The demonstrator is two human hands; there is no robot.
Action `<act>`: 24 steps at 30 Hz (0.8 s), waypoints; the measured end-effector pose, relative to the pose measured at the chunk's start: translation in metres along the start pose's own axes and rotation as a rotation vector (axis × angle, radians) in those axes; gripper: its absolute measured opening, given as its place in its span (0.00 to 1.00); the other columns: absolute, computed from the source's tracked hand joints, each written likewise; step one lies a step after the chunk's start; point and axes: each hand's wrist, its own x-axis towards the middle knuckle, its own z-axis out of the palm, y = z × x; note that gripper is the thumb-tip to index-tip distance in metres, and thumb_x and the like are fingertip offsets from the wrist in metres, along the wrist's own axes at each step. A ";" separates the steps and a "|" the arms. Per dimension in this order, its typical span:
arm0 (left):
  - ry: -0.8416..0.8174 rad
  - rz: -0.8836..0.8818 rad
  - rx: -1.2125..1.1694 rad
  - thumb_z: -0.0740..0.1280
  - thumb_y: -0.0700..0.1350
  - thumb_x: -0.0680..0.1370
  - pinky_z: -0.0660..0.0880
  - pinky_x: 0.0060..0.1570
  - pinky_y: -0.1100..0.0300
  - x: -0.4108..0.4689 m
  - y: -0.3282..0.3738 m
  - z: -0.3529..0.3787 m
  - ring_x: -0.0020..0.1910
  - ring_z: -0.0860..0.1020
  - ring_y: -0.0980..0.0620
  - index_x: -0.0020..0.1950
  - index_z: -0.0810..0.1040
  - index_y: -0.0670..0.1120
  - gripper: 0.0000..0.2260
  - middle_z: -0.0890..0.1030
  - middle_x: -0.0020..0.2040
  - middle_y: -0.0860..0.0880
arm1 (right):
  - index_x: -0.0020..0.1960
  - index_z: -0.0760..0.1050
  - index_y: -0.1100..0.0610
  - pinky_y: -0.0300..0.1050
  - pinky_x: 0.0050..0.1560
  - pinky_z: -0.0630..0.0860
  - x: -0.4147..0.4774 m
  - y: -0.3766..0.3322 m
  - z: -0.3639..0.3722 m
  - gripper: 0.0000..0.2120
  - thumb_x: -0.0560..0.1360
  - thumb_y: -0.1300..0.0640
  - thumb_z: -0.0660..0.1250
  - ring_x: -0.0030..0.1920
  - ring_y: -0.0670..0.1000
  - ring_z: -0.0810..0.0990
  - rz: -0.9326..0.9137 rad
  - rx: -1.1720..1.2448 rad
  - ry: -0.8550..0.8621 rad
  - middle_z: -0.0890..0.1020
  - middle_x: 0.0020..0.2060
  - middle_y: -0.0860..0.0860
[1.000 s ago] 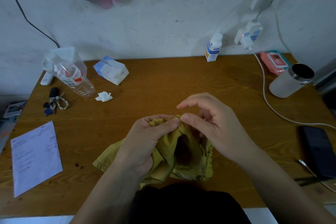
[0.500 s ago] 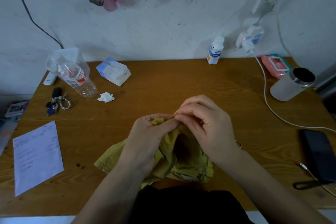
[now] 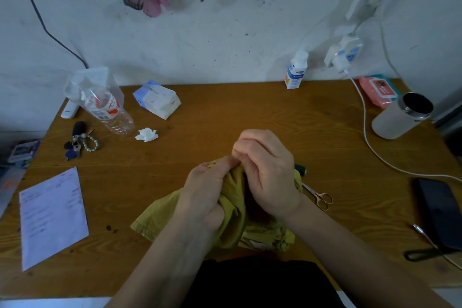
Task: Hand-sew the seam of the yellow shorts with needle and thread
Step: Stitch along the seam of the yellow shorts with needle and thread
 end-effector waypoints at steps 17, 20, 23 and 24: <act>0.097 0.310 0.194 0.70 0.39 0.74 0.80 0.35 0.58 0.006 0.011 -0.018 0.36 0.84 0.46 0.34 0.85 0.48 0.10 0.85 0.36 0.42 | 0.40 0.70 0.56 0.34 0.24 0.63 0.024 0.019 -0.043 0.12 0.80 0.60 0.53 0.25 0.43 0.64 1.236 1.122 0.287 0.68 0.25 0.46; 0.132 0.350 0.196 0.70 0.38 0.74 0.79 0.32 0.61 0.009 0.015 -0.025 0.33 0.84 0.48 0.33 0.85 0.48 0.11 0.85 0.34 0.43 | 0.40 0.70 0.57 0.34 0.23 0.64 0.020 0.032 -0.053 0.11 0.81 0.60 0.54 0.25 0.44 0.63 1.311 1.144 0.412 0.67 0.26 0.47; 0.157 0.354 0.178 0.70 0.38 0.74 0.79 0.31 0.62 0.011 0.019 -0.032 0.32 0.84 0.49 0.31 0.84 0.49 0.12 0.85 0.33 0.44 | 0.42 0.70 0.57 0.34 0.24 0.64 0.016 0.043 -0.065 0.10 0.80 0.60 0.55 0.25 0.43 0.63 1.344 1.167 0.515 0.67 0.26 0.46; 0.163 0.351 0.170 0.70 0.38 0.74 0.79 0.31 0.61 0.011 0.021 -0.035 0.32 0.84 0.49 0.31 0.84 0.49 0.12 0.85 0.33 0.44 | 0.42 0.70 0.56 0.33 0.24 0.64 0.015 0.047 -0.069 0.09 0.80 0.59 0.55 0.25 0.43 0.63 1.349 1.169 0.542 0.67 0.26 0.46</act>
